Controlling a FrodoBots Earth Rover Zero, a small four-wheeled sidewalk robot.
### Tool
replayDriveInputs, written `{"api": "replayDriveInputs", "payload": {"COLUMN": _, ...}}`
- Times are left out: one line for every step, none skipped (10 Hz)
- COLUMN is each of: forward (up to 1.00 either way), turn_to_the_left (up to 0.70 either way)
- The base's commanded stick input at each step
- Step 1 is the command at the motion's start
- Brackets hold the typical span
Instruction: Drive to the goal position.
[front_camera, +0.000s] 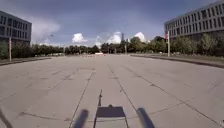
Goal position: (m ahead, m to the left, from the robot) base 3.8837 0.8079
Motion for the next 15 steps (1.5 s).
{"api": "replayDriveInputs", "payload": {"forward": 1.0, "turn_to_the_left": -0.01}}
{"api": "replayDriveInputs", "payload": {"forward": 1.0, "turn_to_the_left": -0.01}}
{"api": "replayDriveInputs", "payload": {"forward": 1.0, "turn_to_the_left": -0.01}}
{"api": "replayDriveInputs", "payload": {"forward": 1.0, "turn_to_the_left": -0.01}}
{"api": "replayDriveInputs", "payload": {"forward": 1.0, "turn_to_the_left": -0.01}}
{"api": "replayDriveInputs", "payload": {"forward": 1.0, "turn_to_the_left": -0.01}}
{"api": "replayDriveInputs", "payload": {"forward": 1.0, "turn_to_the_left": -0.01}}
{"api": "replayDriveInputs", "payload": {"forward": 1.0, "turn_to_the_left": -0.01}}
{"api": "replayDriveInputs", "payload": {"forward": 1.0, "turn_to_the_left": -0.01}}
{"api": "replayDriveInputs", "payload": {"forward": 1.0, "turn_to_the_left": -0.01}}
{"api": "replayDriveInputs", "payload": {"forward": 1.0, "turn_to_the_left": -0.01}}
{"api": "replayDriveInputs", "payload": {"forward": 1.0, "turn_to_the_left": -0.01}}
{"api": "replayDriveInputs", "payload": {"forward": 1.0, "turn_to_the_left": -0.01}}
{"api": "replayDriveInputs", "payload": {"forward": 1.0, "turn_to_the_left": -0.01}}
{"api": "replayDriveInputs", "payload": {"forward": 1.0, "turn_to_the_left": -0.01}}
